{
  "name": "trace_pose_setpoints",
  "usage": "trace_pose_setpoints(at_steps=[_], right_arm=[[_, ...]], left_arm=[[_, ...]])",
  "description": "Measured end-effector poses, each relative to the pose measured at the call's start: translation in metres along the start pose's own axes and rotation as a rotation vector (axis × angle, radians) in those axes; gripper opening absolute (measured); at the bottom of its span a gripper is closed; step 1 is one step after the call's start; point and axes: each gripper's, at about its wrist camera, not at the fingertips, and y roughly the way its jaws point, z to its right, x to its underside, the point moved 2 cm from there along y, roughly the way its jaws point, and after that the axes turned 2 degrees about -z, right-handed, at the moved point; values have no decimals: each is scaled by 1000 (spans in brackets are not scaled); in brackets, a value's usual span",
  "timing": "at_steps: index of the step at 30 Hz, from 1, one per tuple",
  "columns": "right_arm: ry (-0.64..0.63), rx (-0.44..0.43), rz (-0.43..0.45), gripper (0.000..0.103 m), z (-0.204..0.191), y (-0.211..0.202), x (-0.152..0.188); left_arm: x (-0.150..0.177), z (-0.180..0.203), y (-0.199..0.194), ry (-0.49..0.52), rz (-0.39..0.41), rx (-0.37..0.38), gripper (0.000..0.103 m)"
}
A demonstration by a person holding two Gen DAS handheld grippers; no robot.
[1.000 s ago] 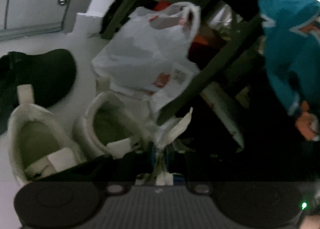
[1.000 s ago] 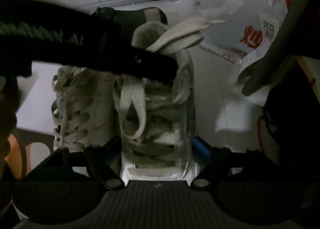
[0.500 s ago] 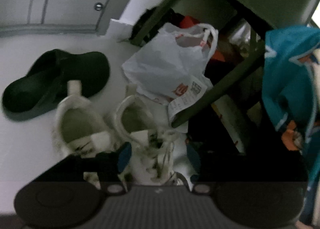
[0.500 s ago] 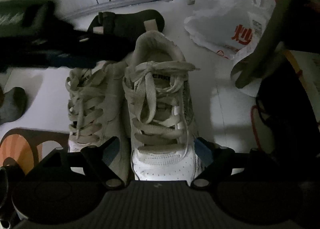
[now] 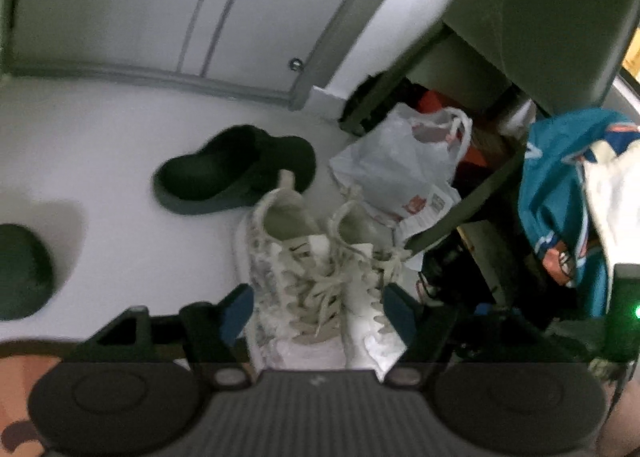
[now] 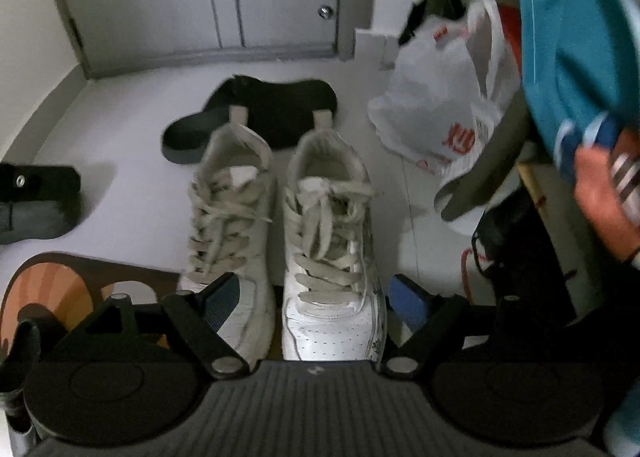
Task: Organize scattered shoes
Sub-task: 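Lower the white ERKE sneaker beside the other white sneaker, open left tool, then move the open left tool toward the black clog on the floor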
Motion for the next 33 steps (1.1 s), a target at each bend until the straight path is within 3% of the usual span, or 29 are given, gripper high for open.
trace_pose_setpoints(at_steps=[7, 11, 16, 19, 26, 33], right_arm=[[-117, -27, 20, 86, -24, -43, -16], [-185, -56, -27, 86, -34, -59, -26], [-248, -126, -19, 89, -36, -86, -39], [-274, -144, -5, 90, -33, -95, -42], [-307, -251, 23, 90, -42, -110, -50], [-361, -304, 13, 90, -58, -121, -41]], left_arm=[[6, -11, -45, -46, 91, -126, 74], [14, -20, -79, -28, 139, -190, 79], [32, -63, -114, -172, 139, -232, 79], [45, -94, -132, -230, 141, -329, 79], [57, -136, -142, -373, 138, -466, 79], [45, -175, -140, -531, 174, -484, 79]])
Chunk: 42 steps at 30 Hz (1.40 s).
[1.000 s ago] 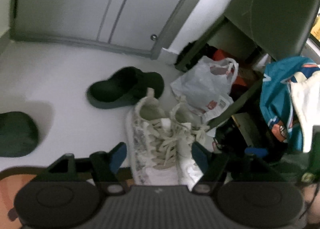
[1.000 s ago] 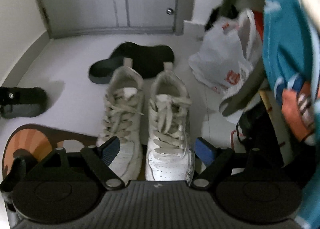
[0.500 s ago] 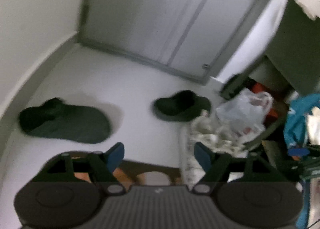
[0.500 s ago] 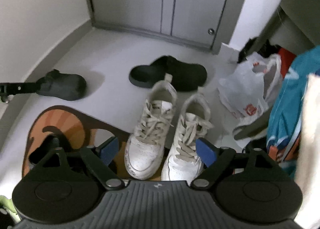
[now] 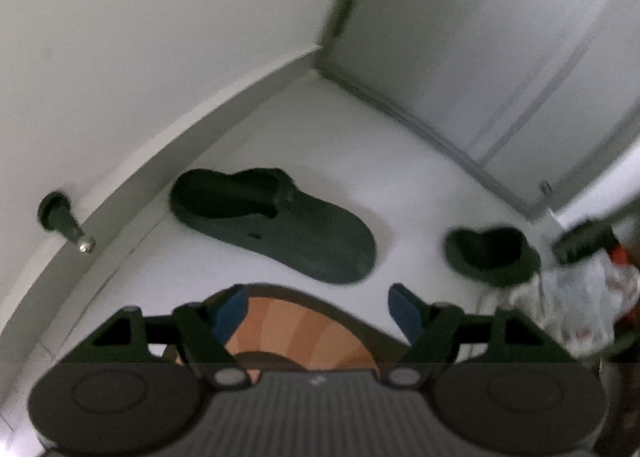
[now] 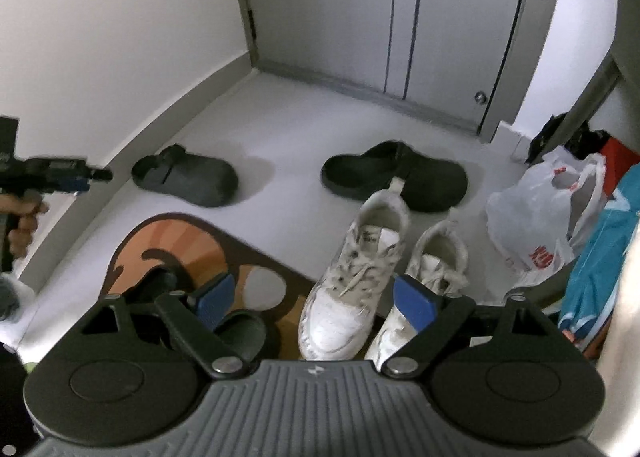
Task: Organize scattered shoes
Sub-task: 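Move the open left tool toward the black clog on the floor, then close the left tool on the black clog's strap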
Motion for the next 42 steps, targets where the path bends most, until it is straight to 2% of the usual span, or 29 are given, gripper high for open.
trace_pose_setpoints(at_steps=[5, 9, 16, 18, 19, 25, 29, 32, 33, 37, 40, 42], right_arm=[[-30, -12, -3, 90, -12, 2, 0], [-38, 0, -36, 90, -16, 12, 9], [-52, 19, -88, 90, -17, 33, 16], [-51, 24, -87, 90, -16, 34, 18], [-46, 24, -90, 90, -15, 35, 18], [-52, -8, -130, 90, -16, 41, 25], [-72, -35, -139, 90, -22, 41, 28], [-66, -33, -161, 90, -23, 46, 32], [-53, -34, -178, 90, -22, 50, 34], [-57, -49, -198, 90, -25, 53, 38], [-79, -63, -180, 90, -30, 48, 36], [-80, -61, -179, 90, -30, 47, 36]], left_arm=[[-24, -4, 14, 32, 43, -44, 80], [-48, -13, 40, 10, 88, -65, 80], [-60, -26, 92, 36, 51, -66, 73], [-59, -30, 108, 59, 20, -44, 59], [-59, -31, 113, 61, 8, -44, 57], [-65, -25, 141, 84, -6, -51, 57], [-67, -16, 166, 92, -31, -83, 58], [-63, -5, 183, 163, -59, -140, 57], [-61, -1, 188, 195, -66, -169, 53], [-58, 9, 193, 275, -54, -221, 52], [-55, 20, 193, 327, -50, -277, 49], [-54, 24, 190, 359, -46, -298, 41]])
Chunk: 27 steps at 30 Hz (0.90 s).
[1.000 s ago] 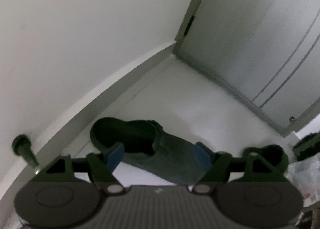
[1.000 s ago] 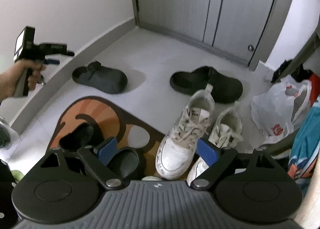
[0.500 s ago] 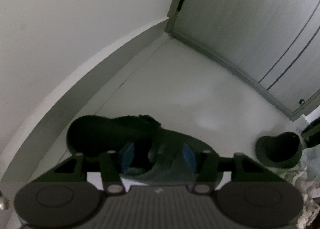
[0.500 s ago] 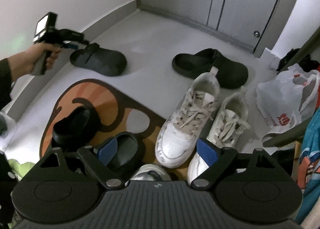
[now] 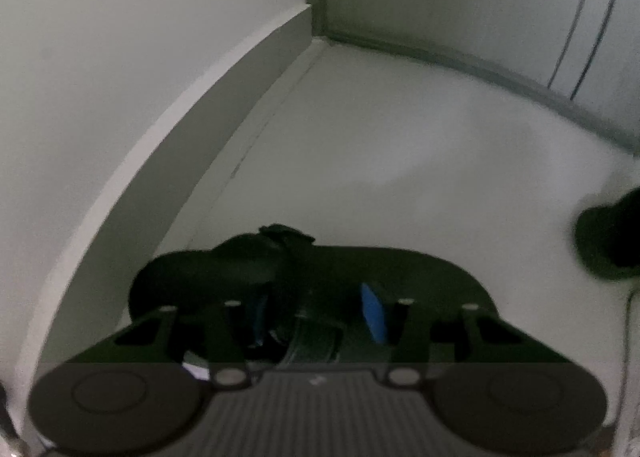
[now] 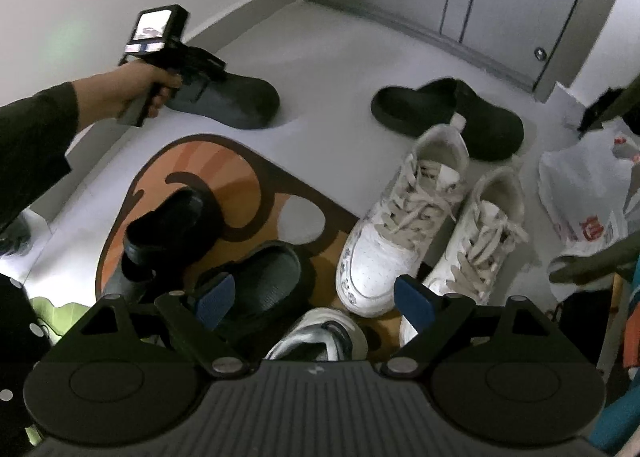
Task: Organize scattered shoes
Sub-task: 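Close the left tool on the black clog's strap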
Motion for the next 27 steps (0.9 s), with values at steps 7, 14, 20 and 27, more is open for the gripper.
trace_pose_setpoints(at_steps=[7, 14, 20, 27], right_arm=[[0, 3, -8, 90, 0, 1, 2], [1, 20, -6, 90, 3, 4, 2], [-24, 30, 3, 90, 0, 3, 2], [-41, 41, 7, 90, -3, 3, 2]], left_arm=[[3, -3, -9, -1, 0, 8, 38], [4, 9, -19, 81, 20, 34, 37], [10, 15, -38, 145, 46, 67, 36], [17, 26, -62, 225, 63, 187, 24]])
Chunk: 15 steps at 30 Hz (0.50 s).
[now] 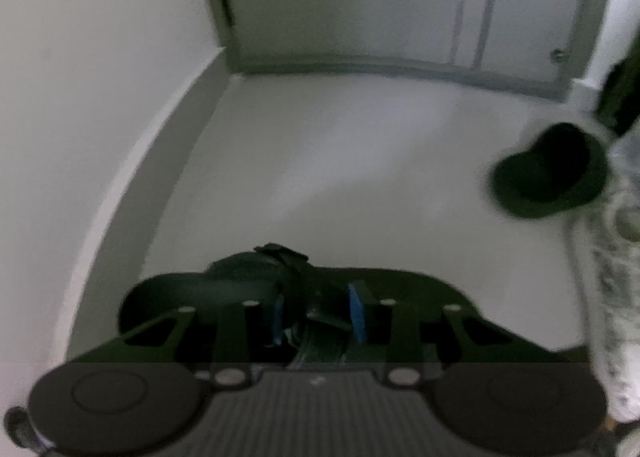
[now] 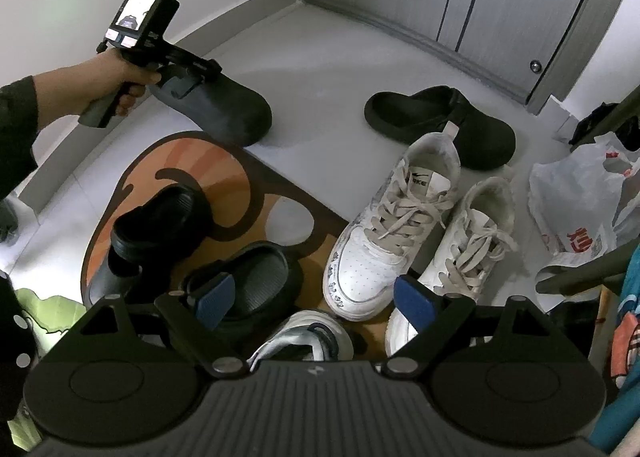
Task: Organize scattered shoes
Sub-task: 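Close the left tool on the black clog's strap, then lift the black clog off the floor with the left tool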
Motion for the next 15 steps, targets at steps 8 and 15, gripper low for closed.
trace_pose_setpoints(at_steps=[8, 15], right_arm=[[-27, 0, -6, 90, -5, 2, 2], [-55, -9, -7, 90, -12, 0, 3]], left_arm=[[6, 10, -3, 87, -9, 39, 18], [14, 0, -3, 78, -29, 57, 17]])
